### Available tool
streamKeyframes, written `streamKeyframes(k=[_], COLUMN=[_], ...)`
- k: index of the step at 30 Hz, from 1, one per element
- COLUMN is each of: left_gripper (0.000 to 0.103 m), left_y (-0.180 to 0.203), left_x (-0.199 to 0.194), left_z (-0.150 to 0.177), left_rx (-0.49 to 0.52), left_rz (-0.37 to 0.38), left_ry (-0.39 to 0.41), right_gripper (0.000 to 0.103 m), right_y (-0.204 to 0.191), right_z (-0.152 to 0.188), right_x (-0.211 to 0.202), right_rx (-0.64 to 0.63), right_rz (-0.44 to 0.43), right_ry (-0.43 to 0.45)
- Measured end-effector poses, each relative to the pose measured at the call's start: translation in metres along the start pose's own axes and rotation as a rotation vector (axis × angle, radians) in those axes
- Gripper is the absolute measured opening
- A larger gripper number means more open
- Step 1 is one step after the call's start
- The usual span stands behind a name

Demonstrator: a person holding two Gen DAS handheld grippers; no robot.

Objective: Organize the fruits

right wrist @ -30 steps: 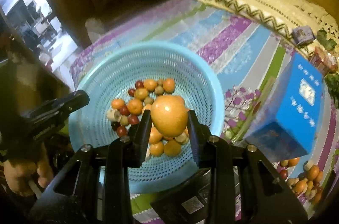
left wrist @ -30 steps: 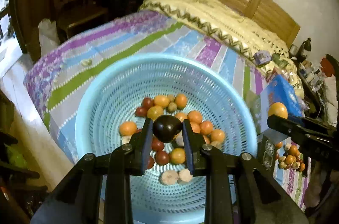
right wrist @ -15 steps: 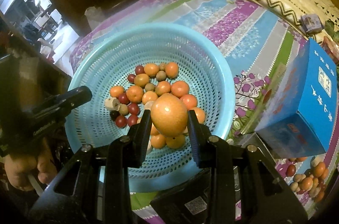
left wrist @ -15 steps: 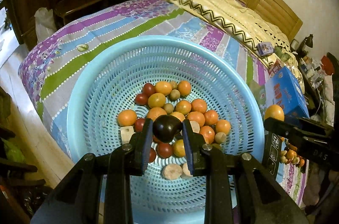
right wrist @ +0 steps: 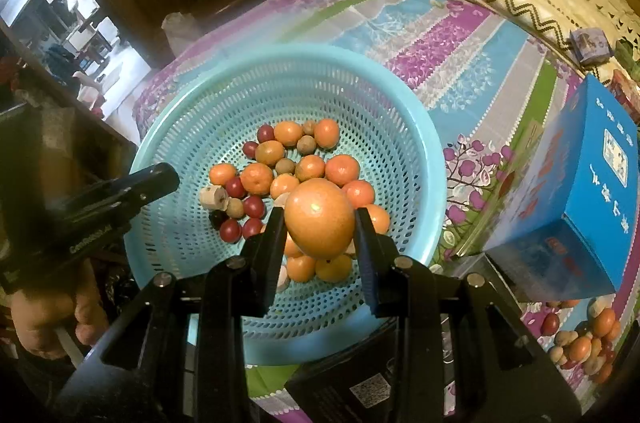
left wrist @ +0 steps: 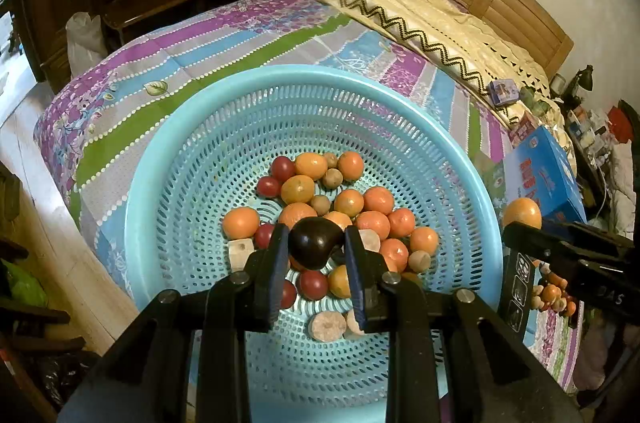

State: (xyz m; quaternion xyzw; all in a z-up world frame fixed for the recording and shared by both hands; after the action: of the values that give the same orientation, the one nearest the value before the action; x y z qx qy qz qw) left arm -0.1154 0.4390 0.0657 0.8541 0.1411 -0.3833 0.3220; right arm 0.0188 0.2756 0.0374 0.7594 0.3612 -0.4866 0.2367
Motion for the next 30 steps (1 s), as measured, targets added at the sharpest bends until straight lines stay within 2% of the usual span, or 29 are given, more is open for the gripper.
streamKeyframes(k=[8, 12, 14, 15, 16, 30], left_gripper=[0.028, 0.056, 0.065, 0.071, 0.073, 0.074], left_y=[-0.001, 0.000, 0.002, 0.003, 0.004, 0.007], left_x=[0.005, 0.006, 0.006, 0.006, 0.006, 0.007], left_z=[0.001, 0.002, 0.002, 0.002, 0.002, 0.000], left_rx=[-0.013, -0.014, -0.006, -0.005, -0.005, -0.006], left_rz=[-0.007, -0.002, -0.003, -0.001, -0.001, 0.005], left_ry=[-0.008, -0.001, 0.003, 0.003, 0.003, 0.012], right_gripper=[0.035, 0.036, 0.047, 0.058, 0.065, 0.066], right_y=[0.000, 0.002, 0.001, 0.002, 0.002, 0.007], right_z=[-0.001, 0.000, -0.001, -0.002, -0.003, -0.006], right_x=[-0.001, -0.002, -0.004, -0.006, -0.008, -0.014], right_rx=[-0.010, -0.010, -0.012, -0.013, -0.013, -0.011], right_rz=[-0.006, -0.004, -0.005, 0.001, 0.007, 0.025], right_ry=[-0.001, 0.003, 0.011, 0.020, 0.031, 0.057])
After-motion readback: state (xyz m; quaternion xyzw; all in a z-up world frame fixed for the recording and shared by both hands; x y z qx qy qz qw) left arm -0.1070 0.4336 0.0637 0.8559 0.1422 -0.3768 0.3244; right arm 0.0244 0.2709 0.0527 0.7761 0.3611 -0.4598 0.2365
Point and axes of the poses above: each gripper's, at about its wrist camera, not at the fingertips, and x roughly the way its jaws point, y to its right, z to its underside, the point moved 10 cm from there along x, roughly the way its jaws point, and after that the axes turned 12 degrees about z, right-handed, at the moved point
